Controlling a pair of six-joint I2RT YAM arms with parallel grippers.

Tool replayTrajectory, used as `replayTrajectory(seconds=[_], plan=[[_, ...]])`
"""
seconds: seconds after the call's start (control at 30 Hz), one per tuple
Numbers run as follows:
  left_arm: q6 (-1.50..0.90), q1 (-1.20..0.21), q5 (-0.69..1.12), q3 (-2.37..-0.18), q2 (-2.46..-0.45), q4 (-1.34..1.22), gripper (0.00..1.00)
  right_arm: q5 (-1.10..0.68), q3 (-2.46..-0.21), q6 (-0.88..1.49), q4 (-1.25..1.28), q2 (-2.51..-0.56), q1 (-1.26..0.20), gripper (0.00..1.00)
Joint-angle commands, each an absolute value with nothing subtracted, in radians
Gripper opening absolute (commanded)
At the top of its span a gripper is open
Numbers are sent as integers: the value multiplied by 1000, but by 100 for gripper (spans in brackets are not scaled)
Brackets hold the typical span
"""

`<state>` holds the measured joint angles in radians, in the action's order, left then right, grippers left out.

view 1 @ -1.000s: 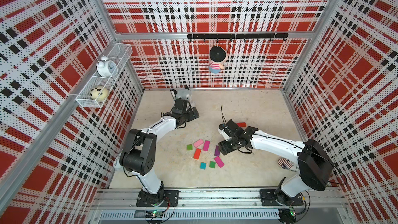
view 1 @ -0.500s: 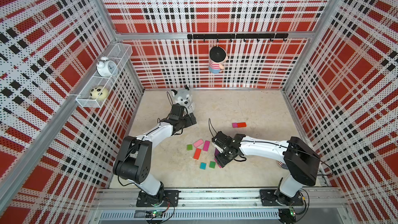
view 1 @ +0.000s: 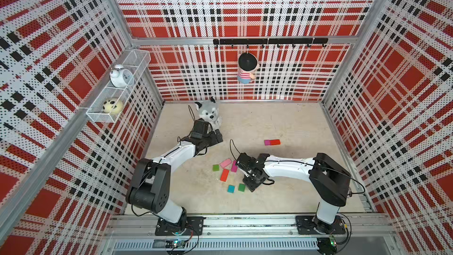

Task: Assemble the number 7 with building blocks
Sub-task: Pick up the building block from the center of the board, then assemble the building block at the center of the board.

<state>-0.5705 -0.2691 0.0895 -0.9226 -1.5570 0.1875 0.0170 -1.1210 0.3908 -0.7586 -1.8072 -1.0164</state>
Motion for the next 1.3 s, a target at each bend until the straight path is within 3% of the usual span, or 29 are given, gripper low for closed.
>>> replayTrajectory(seconds=[0.0,0.1,0.3,0.5,0.67,1.27], plan=[[-558,-260,93,-913,-1526,172,98,51,-1136,400,-794,-1831,-1020,45],[-561,-271,79,-919,-1530,171,98,69,-1150,426,-786,-1806,-1011,33],[-505,-411,-133,-1023,-1558,241,98,50,-1155,478,-740,-1655,-886,20],[-502,-487,-140,-1110,-1663,278,98,60,-1135,468,-711,-1541,-639,18],[-524,-559,-169,-1153,-1726,316,98,85,-1174,417,-738,-1619,-497,18],[-594,-664,-109,-1302,-1902,374,98,130,-1193,453,-664,-1873,-377,20]])
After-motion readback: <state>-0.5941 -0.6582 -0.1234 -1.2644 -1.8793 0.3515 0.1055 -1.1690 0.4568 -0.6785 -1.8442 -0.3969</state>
